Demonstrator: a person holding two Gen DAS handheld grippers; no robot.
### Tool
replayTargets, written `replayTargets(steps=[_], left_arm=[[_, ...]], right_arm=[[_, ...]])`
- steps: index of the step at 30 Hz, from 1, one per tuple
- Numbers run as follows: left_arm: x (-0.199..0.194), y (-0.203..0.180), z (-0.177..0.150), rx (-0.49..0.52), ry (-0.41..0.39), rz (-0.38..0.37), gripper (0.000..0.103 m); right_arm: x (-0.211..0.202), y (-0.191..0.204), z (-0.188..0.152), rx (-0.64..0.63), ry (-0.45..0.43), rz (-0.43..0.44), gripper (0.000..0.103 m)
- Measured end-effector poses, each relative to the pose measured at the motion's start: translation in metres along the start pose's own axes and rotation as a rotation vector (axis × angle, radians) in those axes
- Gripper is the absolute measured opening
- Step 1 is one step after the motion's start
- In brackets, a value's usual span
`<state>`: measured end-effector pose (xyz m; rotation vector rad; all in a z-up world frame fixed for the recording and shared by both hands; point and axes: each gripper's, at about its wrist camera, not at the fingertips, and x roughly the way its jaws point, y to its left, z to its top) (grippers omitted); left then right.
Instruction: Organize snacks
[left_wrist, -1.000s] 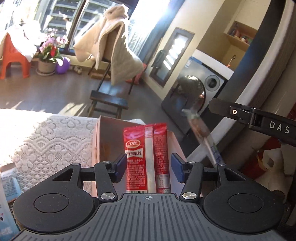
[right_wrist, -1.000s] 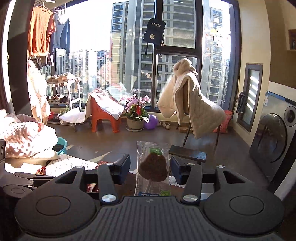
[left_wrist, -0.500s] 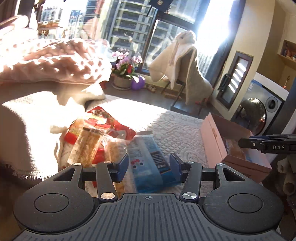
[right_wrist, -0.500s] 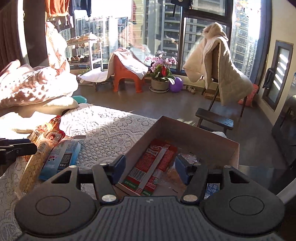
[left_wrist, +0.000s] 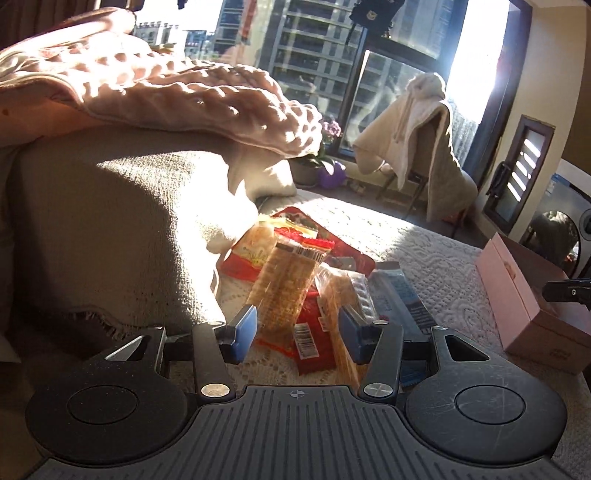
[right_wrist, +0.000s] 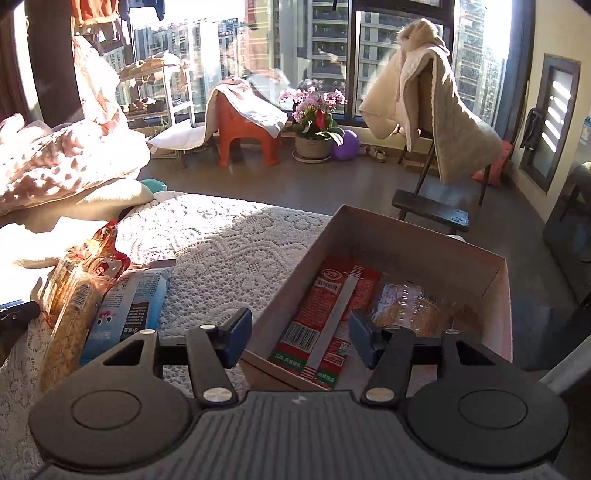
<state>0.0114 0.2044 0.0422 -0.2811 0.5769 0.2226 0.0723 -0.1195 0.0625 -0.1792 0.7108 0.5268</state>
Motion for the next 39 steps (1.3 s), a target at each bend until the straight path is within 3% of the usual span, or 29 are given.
replayTargets(steps=[4,7,9,13,18,25,28,30,32,34,36,39], left_arm=[[0.033,-0.009,0.012,0.12,0.052,0.054,0.054],[0.049,-0.012,0.016,0.166,0.059,0.066,0.05],[0.046,-0.011,0.014,0.182,0.052,0.065,0.041],[0.023,0.001,0.001,0.113,0.072,-0.058,0.04],[-0.011,0.004,-0.016,0.093,0.113,-0.144,0.04],[-0.031,0.007,-0.031,0.073,0.141,-0.191,0.04],[-0.03,0.017,-0.034,0.041,0.145,-0.157,0.04],[-0.032,0.026,-0.035,0.006,0.142,-0.16,0.04],[-0.034,0.032,-0.035,-0.023,0.13,-0.164,0.04],[-0.033,0.036,-0.034,-0.047,0.12,-0.151,0.04],[-0.03,0.035,-0.034,-0.059,0.12,-0.154,0.04],[-0.026,0.026,-0.036,-0.054,0.133,-0.177,0.04]], right_arm=[[0.006,0.061,0.012,-0.099,0.012,0.142,0.064],[0.014,0.091,0.018,-0.125,0.011,0.19,0.064],[0.018,0.1,0.021,-0.128,0.022,0.204,0.064],[0.027,0.109,0.023,-0.128,0.049,0.22,0.064],[0.055,0.131,0.043,-0.161,0.049,0.227,0.065],[0.13,0.195,0.074,-0.209,0.062,0.275,0.066],[0.166,0.213,0.079,-0.204,0.089,0.26,0.065],[0.179,0.216,0.079,-0.213,0.128,0.235,0.053],[0.166,0.212,0.077,-0.259,0.111,0.262,0.04],[0.15,0.196,0.073,-0.258,0.135,0.293,0.018],[0.136,0.175,0.064,-0.232,0.173,0.32,0.013],[0.116,0.153,0.044,-0.267,0.19,0.278,0.007]])
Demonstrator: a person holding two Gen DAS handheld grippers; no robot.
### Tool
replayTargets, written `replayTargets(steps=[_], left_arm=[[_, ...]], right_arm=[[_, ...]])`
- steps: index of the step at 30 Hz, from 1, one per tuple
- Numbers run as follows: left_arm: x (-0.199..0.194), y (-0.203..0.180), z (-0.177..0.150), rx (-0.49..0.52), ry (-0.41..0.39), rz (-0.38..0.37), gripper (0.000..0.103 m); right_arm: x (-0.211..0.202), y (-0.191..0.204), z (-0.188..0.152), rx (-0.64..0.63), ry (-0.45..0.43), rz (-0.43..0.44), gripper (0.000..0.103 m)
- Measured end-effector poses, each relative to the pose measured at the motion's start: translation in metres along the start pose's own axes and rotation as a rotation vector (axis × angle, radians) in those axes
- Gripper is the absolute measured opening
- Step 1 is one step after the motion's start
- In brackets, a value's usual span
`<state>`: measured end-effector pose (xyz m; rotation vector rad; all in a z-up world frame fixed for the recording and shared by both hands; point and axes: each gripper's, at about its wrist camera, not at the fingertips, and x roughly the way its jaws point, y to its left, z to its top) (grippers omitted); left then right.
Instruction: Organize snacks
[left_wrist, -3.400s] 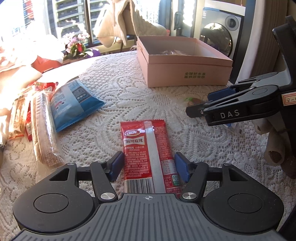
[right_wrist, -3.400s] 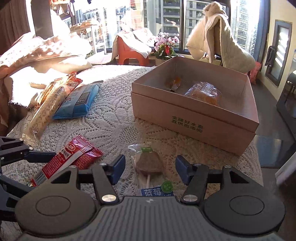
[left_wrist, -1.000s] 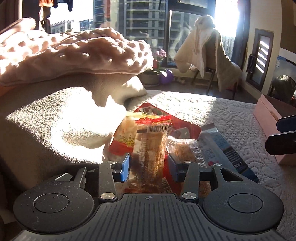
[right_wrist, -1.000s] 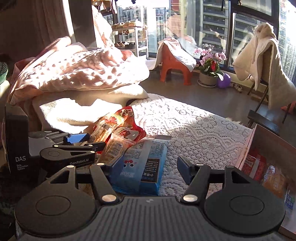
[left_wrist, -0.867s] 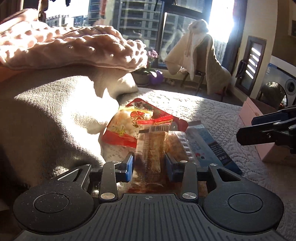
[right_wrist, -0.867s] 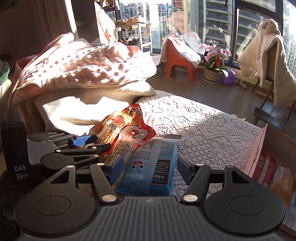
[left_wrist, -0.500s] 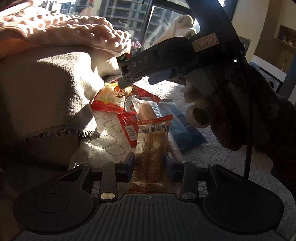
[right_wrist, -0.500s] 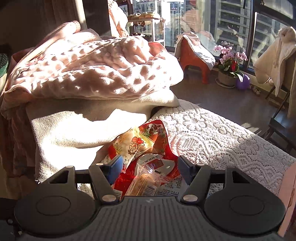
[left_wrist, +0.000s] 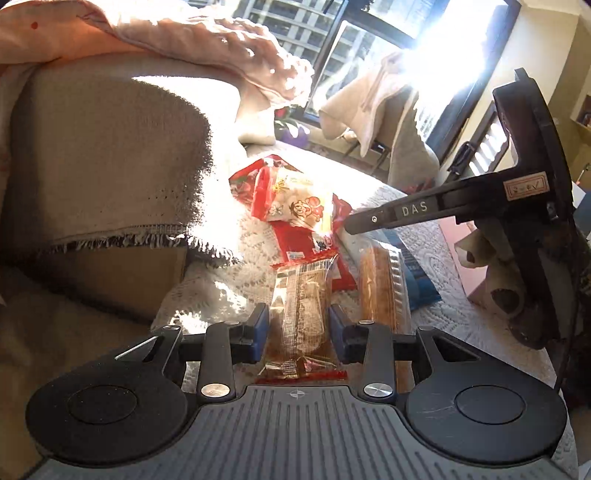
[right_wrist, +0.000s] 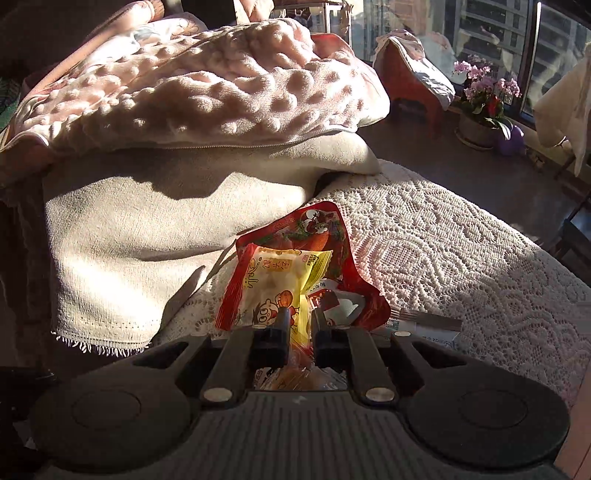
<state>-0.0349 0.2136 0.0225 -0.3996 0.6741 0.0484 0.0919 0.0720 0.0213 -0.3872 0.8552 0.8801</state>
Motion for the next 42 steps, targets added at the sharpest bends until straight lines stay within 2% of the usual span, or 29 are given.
replayTargets(steps=[4,6,8,9,10,12,16,18,20,22,23,25,26,28,30,32,34,38,42], left_arm=[[0.008,-0.018,0.0,0.03,0.029,-0.084,0.04],[0.008,-0.025,-0.001,0.046,0.027,-0.084,0.04],[0.007,-0.027,-0.001,0.058,0.023,-0.068,0.04],[0.005,-0.025,-0.001,0.054,0.023,-0.063,0.04],[0.006,-0.022,0.002,0.048,0.021,-0.058,0.04],[0.002,-0.018,0.003,0.036,0.01,-0.044,0.04],[-0.006,-0.001,0.004,0.001,-0.011,-0.025,0.04],[-0.007,0.004,0.004,-0.014,-0.015,-0.015,0.04],[-0.006,0.009,0.004,-0.03,-0.015,-0.006,0.04],[-0.007,0.013,0.002,-0.045,-0.015,-0.005,0.04],[-0.007,0.013,0.002,-0.051,-0.015,-0.009,0.04],[-0.006,0.013,0.002,-0.059,-0.018,-0.011,0.04],[-0.006,0.013,0.002,-0.063,-0.02,-0.011,0.04],[-0.006,0.013,0.002,-0.08,-0.025,-0.01,0.04],[-0.008,0.011,0.003,-0.088,-0.03,-0.009,0.04],[-0.01,0.007,0.003,-0.087,-0.031,-0.017,0.04],[-0.008,0.0,0.005,-0.074,-0.028,-0.032,0.04],[-0.008,-0.025,0.01,-0.01,-0.021,-0.088,0.04],[-0.003,-0.049,0.014,0.038,-0.017,-0.101,0.04]], right_arm=[[-0.018,-0.011,-0.02,-0.03,0.019,-0.008,0.007],[-0.026,-0.011,-0.017,-0.062,-0.036,-0.042,0.012],[-0.024,-0.005,-0.004,-0.112,-0.093,-0.075,0.039],[-0.02,-0.003,0.003,-0.127,-0.126,-0.079,0.068],[-0.015,-0.002,0.012,-0.126,-0.158,-0.081,0.082],[-0.002,-0.001,0.031,-0.087,-0.163,-0.062,0.082],[0.054,-0.007,0.064,0.032,-0.035,0.088,0.082],[0.076,-0.004,0.069,0.031,0.018,0.068,0.082],[0.089,-0.008,0.069,0.085,0.047,0.099,0.086],[0.084,-0.014,0.065,0.129,0.06,0.126,0.085],[0.078,-0.016,0.061,0.132,0.072,0.144,0.081],[0.059,-0.015,0.049,0.12,0.079,0.171,0.054],[0.047,-0.015,0.042,0.122,0.067,0.177,0.051],[0.02,-0.019,0.023,0.143,0.05,0.209,0.039],[-0.004,-0.023,0.007,0.151,0.035,0.205,0.036],[-0.031,-0.035,-0.013,0.197,0.026,0.248,0.031],[-0.051,-0.048,-0.033,0.258,0.03,0.281,0.018],[-0.087,-0.069,-0.084,0.351,-0.003,0.269,0.014],[-0.107,-0.083,-0.126,0.407,-0.016,0.231,0.014]])
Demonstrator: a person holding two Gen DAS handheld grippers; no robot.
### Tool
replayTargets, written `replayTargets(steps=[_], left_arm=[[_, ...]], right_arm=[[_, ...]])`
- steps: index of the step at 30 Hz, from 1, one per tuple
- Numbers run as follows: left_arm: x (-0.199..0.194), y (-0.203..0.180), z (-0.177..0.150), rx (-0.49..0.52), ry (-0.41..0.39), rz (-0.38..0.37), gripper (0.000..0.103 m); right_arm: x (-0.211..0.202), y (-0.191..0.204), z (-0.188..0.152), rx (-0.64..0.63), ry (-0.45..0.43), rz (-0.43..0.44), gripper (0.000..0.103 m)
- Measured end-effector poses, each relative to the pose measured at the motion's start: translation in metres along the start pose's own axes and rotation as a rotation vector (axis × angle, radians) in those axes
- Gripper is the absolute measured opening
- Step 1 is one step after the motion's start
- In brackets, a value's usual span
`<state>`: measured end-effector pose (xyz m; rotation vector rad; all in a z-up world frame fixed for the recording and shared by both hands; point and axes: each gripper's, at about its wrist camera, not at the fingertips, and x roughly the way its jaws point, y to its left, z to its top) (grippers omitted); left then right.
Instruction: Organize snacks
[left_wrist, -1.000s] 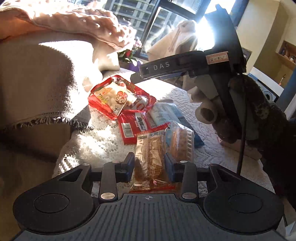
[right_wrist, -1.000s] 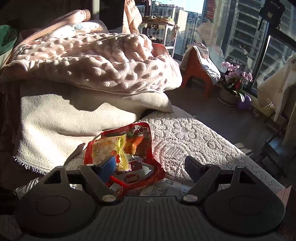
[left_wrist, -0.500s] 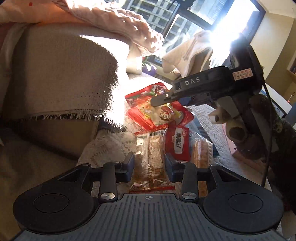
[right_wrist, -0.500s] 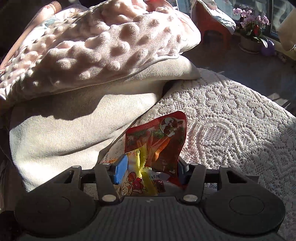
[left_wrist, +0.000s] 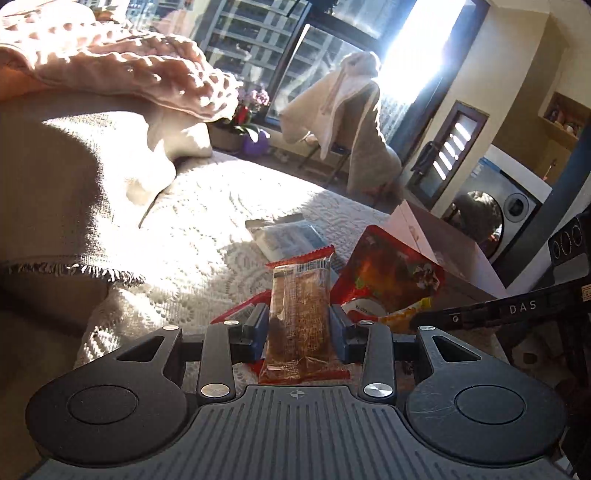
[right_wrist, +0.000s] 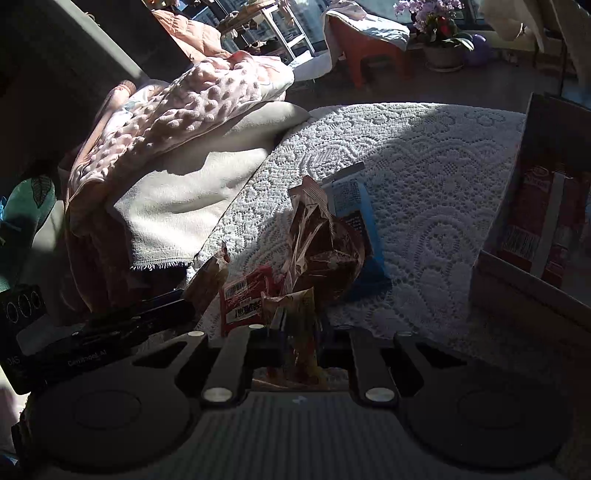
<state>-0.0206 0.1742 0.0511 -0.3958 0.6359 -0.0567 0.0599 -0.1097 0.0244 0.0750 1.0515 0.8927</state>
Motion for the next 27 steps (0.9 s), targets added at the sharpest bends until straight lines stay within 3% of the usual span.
replayTargets(steps=[5,7,10,15,18,22,25,27], left_arm=[[0.014,-0.018,0.008,0.031,0.038,0.014,0.04],[0.027,-0.024,0.009,0.048,0.063,0.007,0.04],[0.044,-0.03,0.008,0.054,0.098,0.01,0.04],[0.074,-0.038,0.007,0.026,0.158,0.015,0.041],[0.078,-0.053,0.001,0.048,0.206,-0.053,0.041],[0.071,-0.07,-0.008,0.095,0.242,-0.124,0.042],[0.051,-0.067,-0.008,0.105,0.189,-0.079,0.041],[0.038,-0.059,-0.005,0.104,0.147,-0.014,0.041]], right_arm=[[-0.022,-0.015,-0.035,-0.004,-0.064,-0.126,0.023],[-0.034,-0.017,-0.046,-0.019,-0.106,-0.16,0.036],[-0.051,-0.018,-0.059,-0.04,-0.167,-0.206,0.048],[-0.065,-0.025,-0.066,-0.03,-0.221,-0.262,0.051],[-0.066,-0.03,-0.065,-0.004,-0.242,-0.28,0.057],[-0.052,-0.028,-0.06,-0.006,-0.253,-0.292,0.057],[-0.03,-0.021,-0.056,-0.012,-0.224,-0.314,0.057],[-0.014,-0.011,-0.058,-0.031,-0.185,-0.273,0.057]])
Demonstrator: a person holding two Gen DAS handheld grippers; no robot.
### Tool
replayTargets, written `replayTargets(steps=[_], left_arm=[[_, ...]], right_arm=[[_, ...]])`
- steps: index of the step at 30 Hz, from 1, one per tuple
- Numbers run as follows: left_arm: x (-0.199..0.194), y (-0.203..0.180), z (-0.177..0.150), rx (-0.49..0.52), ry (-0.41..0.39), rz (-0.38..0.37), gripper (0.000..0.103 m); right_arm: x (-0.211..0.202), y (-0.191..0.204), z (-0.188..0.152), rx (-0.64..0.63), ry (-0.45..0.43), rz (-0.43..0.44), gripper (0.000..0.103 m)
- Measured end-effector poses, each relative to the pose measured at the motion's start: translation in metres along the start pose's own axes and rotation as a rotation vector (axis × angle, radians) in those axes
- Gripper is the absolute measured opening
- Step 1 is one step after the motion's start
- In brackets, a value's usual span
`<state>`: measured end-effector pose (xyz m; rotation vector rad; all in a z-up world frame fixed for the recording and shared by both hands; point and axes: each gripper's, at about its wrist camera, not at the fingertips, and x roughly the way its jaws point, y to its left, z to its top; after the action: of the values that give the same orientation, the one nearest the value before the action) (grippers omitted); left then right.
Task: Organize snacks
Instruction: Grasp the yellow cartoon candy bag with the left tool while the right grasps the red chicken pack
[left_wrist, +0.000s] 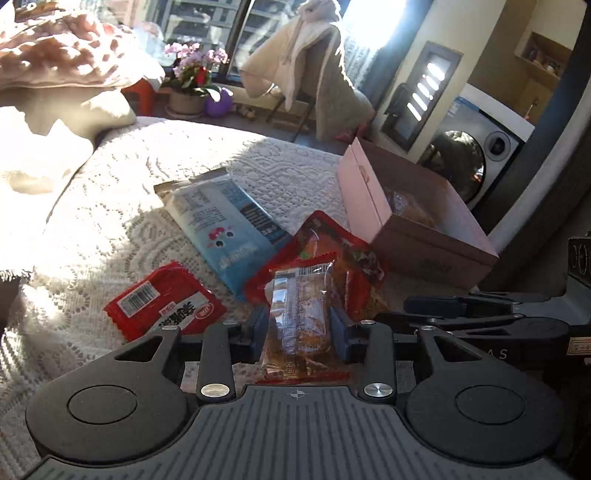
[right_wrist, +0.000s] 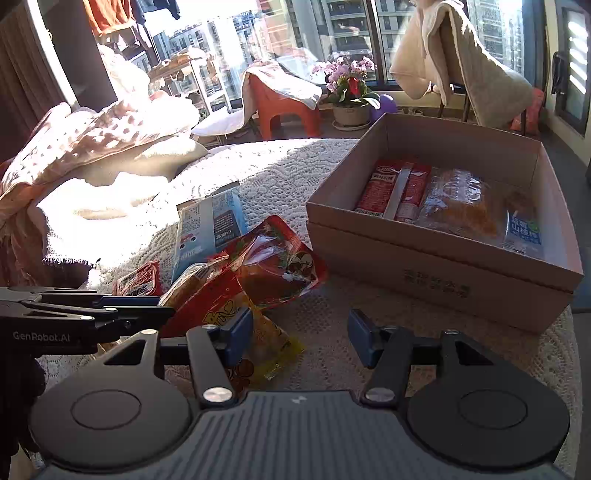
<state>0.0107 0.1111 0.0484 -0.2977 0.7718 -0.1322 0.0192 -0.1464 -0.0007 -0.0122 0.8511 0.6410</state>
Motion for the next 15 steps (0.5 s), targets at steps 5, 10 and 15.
replayTargets(steps=[5,10,15], left_arm=[[-0.027,0.021,0.0,-0.027,-0.051,0.117,0.039],[-0.05,0.033,-0.003,-0.01,-0.079,0.179,0.039],[-0.052,0.038,-0.006,-0.034,-0.089,0.154,0.039]], right_arm=[[0.012,0.046,-0.001,-0.097,0.092,0.237,0.058],[0.005,0.044,0.019,-0.051,0.03,0.153,0.072],[0.026,0.023,0.023,0.075,0.08,0.004,0.074]])
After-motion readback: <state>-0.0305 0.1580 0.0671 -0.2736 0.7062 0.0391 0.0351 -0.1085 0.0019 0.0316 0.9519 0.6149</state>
